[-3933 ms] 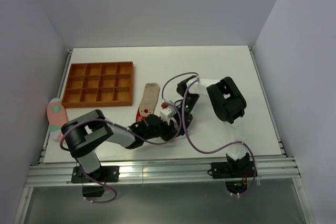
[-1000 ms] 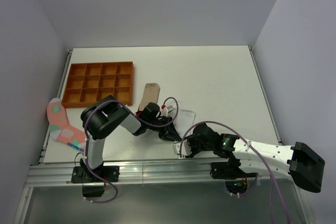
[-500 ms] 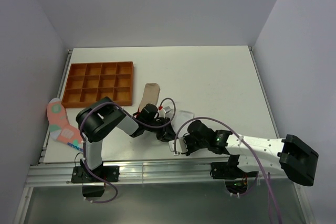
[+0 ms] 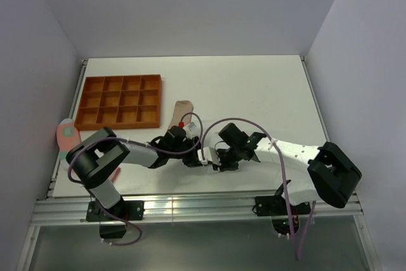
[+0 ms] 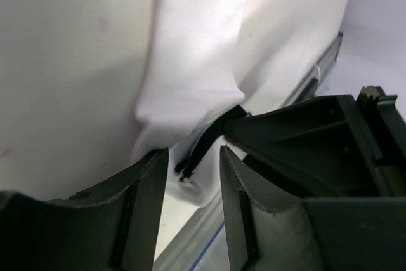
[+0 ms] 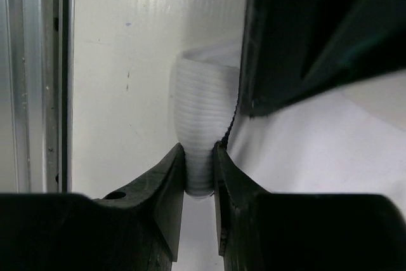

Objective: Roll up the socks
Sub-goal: Roll the sock at the center of the board.

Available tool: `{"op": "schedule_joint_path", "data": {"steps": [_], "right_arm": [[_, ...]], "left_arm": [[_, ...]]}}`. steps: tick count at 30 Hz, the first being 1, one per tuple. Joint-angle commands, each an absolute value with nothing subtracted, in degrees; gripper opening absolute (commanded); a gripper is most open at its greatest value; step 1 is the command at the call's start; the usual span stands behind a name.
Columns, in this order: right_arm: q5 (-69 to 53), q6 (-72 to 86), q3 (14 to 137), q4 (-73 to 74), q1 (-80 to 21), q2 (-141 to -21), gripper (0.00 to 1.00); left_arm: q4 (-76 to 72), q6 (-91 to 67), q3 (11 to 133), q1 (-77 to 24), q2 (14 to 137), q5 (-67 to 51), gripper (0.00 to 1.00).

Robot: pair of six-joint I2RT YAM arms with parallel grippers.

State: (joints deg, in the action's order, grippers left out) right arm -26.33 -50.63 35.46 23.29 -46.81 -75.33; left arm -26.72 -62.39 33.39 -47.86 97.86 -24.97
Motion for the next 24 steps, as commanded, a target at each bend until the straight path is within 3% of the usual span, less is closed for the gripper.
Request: {"op": "schedule_joint_path", "data": {"steps": [1,10,17,22,24], "right_arm": [[-29.6,-51.8,38.9,32.2,-43.9,-79.1,0.19],[-38.1,-56.9,54.6,49.6,-36.9,-96.6,0.19],[-41.9,-56.3,65.4,59.8,-33.1,-107.0,0.19],[-41.6,-53.0,69.3,60.6,-32.3,-112.3,0.19],[-41.5,-52.6,70.1,61.9,-32.2,-114.3,0.2]], "left_arm": [[-24.9,-61.4,29.2,-47.5,94.1,-14.0,0.44],[-25.9,-58.0,23.6,-48.5,85.3,-5.7,0.4],[-25.3,-50.9,22.4,-54.9,78.7,4.1,0.4],[-33.6,-43.0,19.2,-58.6,75.9,8.2,0.44],[-37.1,-40.7,18.3,-59.8,75.1,7.4,0.51]]}}
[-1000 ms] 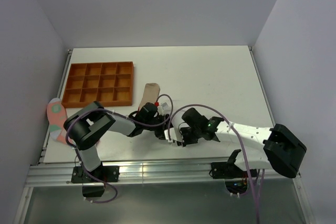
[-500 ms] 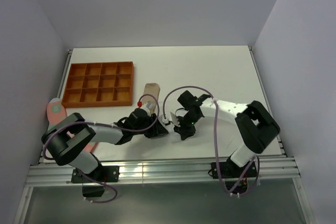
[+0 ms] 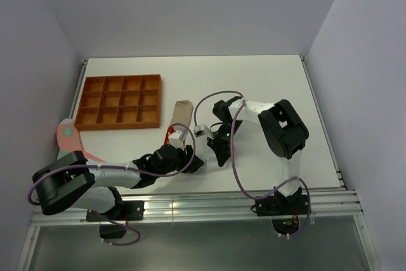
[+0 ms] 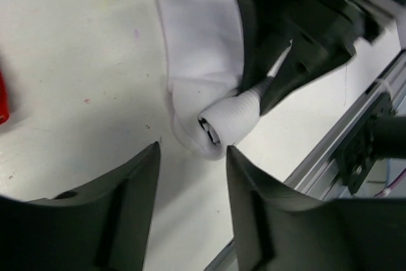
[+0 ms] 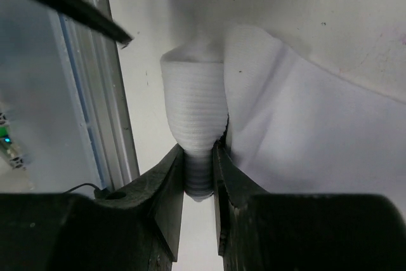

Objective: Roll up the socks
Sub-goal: Roll the sock at the center of the board.

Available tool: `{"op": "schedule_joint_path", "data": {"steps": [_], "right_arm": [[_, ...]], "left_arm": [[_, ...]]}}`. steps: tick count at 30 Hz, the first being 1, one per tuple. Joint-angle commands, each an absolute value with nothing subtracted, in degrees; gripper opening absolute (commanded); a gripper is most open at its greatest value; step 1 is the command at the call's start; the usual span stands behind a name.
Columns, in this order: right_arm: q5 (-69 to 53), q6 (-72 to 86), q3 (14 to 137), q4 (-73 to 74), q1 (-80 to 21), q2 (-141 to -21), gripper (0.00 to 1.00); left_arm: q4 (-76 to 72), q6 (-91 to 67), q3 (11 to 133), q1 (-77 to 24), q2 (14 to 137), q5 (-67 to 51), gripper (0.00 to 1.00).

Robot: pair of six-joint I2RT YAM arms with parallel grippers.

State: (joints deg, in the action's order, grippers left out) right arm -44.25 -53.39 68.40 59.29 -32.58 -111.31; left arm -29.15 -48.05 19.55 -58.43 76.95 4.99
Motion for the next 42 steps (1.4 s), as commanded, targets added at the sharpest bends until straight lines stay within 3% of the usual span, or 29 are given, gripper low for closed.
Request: {"op": "schedule_joint_path", "data": {"steps": [1,6,15,31,37,42], "right_arm": [[-41.7,-52.6,71.0,62.4,-32.1,-115.0,0.2],[-42.4,-53.8,74.1,67.4,-31.5,-119.5,0.2],[-42.5,-54.4,77.3,69.5,-30.2,-122.4,0.21],[-42.0,-53.6,78.6,69.5,-29.2,-124.3,0.2],[-41.7,-53.2,79.0,69.3,-29.1,-124.1,0.2],[-40.9,-51.4,78.1,67.2,-29.0,-123.4,0.2]], "left_arm": [[-37.6,-38.2,18.5,-60.0,75.1,6.8,0.54],[-37.3,-31.0,23.7,-60.0,78.6,0.8,0.62],[-32.2,-22.8,34.3,-59.9,89.9,-7.4,0.61],[-36.9,-24.9,31.4,-59.2,94.0,-11.4,0.58],[-38.8,-26.5,30.3,-59.1,95.4,-11.2,0.53],[-40.9,-29.3,30.0,-58.8,96.9,-11.7,0.4]]}}
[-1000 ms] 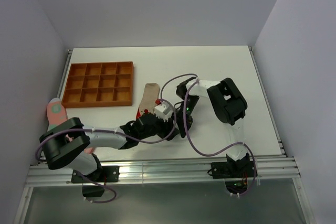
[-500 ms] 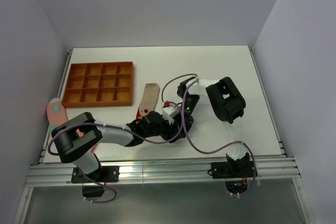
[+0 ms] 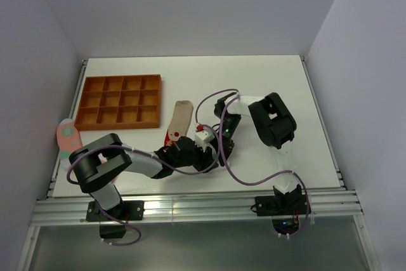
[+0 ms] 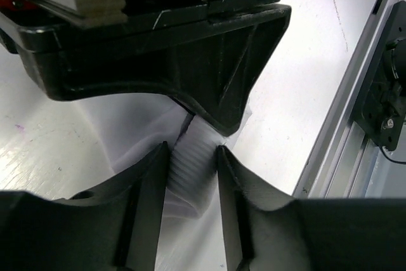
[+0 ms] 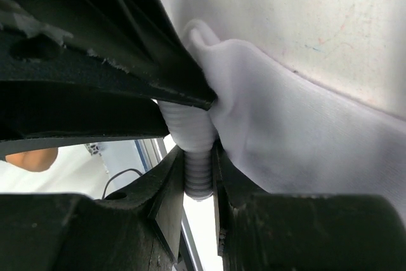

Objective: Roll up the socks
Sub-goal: Roll the sock at the center of the board.

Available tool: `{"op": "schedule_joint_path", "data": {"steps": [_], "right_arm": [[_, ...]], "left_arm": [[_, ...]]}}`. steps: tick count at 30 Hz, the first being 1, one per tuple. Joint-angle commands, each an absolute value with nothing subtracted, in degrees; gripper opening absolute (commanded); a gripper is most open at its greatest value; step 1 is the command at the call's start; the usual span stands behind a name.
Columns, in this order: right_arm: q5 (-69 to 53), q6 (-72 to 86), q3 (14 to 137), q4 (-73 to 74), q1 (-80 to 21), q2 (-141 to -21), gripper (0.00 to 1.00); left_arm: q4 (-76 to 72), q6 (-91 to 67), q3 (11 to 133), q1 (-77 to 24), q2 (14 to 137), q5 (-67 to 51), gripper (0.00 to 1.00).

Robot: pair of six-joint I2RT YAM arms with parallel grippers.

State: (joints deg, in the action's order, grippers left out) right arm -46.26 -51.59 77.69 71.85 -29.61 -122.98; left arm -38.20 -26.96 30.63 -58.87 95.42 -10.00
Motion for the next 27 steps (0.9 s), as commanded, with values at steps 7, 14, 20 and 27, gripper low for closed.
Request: {"op": "schedule_joint_path", "data": {"steps": [7,14,20,27], "right_arm": [[-40.3,-48.2,74.3,61.3,-29.0,-119.6,0.27],[-39.6,-43.2,67.2,53.4,-28.9,-110.6,0.44],[-36.6,-38.9,60.9,45.5,-27.1,-100.0,0.53],[-35.2,-35.2,59.1,41.1,-20.8,-92.9,0.56]], "left_arm": [[-41.0,-33.3,31.4,-58.8,100.8,-15.3,0.12],[-35.7,-37.8,34.2,-58.9,105.0,-16.1,0.0],[-30.1,-43.0,35.8,-58.7,106.4,-16.8,0.0],[-25.3,-46.6,35.7,-58.2,104.2,-17.6,0.0]]}}
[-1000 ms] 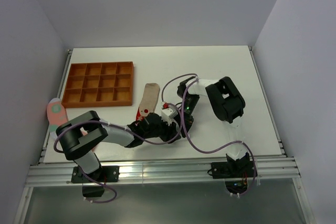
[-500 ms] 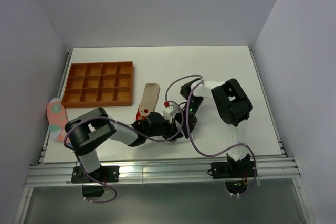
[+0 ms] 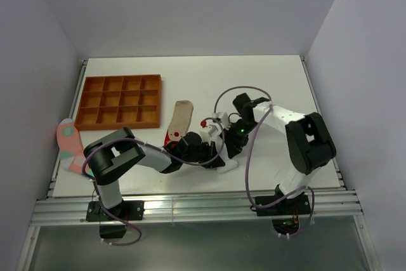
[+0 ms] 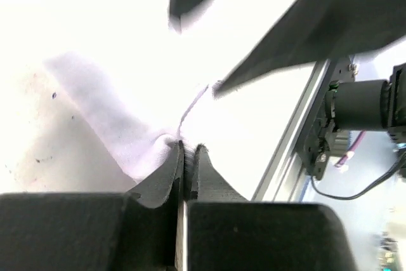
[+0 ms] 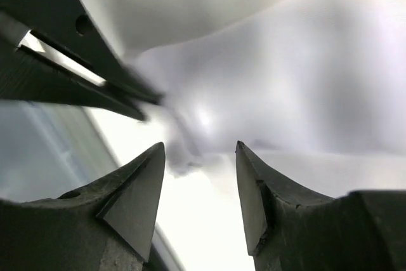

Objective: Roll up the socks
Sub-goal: Roll the sock at the center of the board.

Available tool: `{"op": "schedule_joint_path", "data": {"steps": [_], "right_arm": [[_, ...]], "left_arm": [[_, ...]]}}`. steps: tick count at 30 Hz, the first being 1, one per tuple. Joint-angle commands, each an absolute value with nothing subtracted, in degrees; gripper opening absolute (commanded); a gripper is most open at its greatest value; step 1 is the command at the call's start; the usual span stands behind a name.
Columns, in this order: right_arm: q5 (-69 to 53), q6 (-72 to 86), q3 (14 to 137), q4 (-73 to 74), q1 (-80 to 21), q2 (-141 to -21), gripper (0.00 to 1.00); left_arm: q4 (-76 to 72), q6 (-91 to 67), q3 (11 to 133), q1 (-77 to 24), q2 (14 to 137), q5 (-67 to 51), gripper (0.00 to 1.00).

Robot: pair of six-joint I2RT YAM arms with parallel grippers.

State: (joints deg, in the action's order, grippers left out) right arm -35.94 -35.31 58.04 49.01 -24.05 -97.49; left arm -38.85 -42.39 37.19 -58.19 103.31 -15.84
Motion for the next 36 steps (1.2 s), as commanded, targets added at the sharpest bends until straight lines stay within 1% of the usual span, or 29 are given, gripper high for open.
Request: {"op": "schedule_joint_path", "data": {"steps": [1,4,7,13,16,21,25,28,29,33,36], "right_arm": [[-35.2,-35.2,59.3,41.4,-19.8,-92.6,0.57],[-36.0,-35.5,59.4,41.6,-16.6,-91.3,0.57],[-36.6,-38.0,57.0,40.2,-14.2,-87.3,0.57],[-34.5,-45.8,44.7,32.0,-13.2,-71.3,0.57],[-35.8,-49.8,39.0,30.9,-13.2,-61.1,0.58],[-38.1,-56.9,34.5,34.8,-14.8,-54.7,0.59],[-37.9,-58.8,32.5,37.5,-17.8,-51.5,0.6],[-33.7,-56.2,30.8,35.1,-23.5,-50.1,0.61],[-32.5,-54.3,29.2,34.1,-28.0,-49.5,0.61],[-28.3,-51.0,26.5,31.5,-36.1,-47.2,0.61],[-25.6,-49.7,25.0,29.5,-39.6,-46.7,0.61]], "left_arm": [[-24.9,-46.7,36.3,-58.2,104.6,-17.8,0.0],[-23.0,-47.2,37.3,-58.2,105.6,-18.2,0.0],[-20.2,-48.0,39.0,-57.8,107.3,-20.1,0.0],[-12.0,-49.4,45.0,-57.4,110.0,-25.0,0.0],[-4.9,-49.0,48.9,-57.0,111.2,-27.4,0.0],[7.6,-49.6,55.0,-55.2,112.5,-30.8,0.0],[11.9,-51.9,56.6,-52.9,112.3,-31.3,0.0],[13.5,-53.2,58.2,-51.4,112.7,-31.0,0.0],[13.8,-53.1,58.8,-51.2,112.9,-31.4,0.0],[17.4,-51.5,63.2,-51.8,115.0,-31.6,0.0],[19.0,-50.6,64.3,-52.0,115.7,-31.8,0.0]]}}
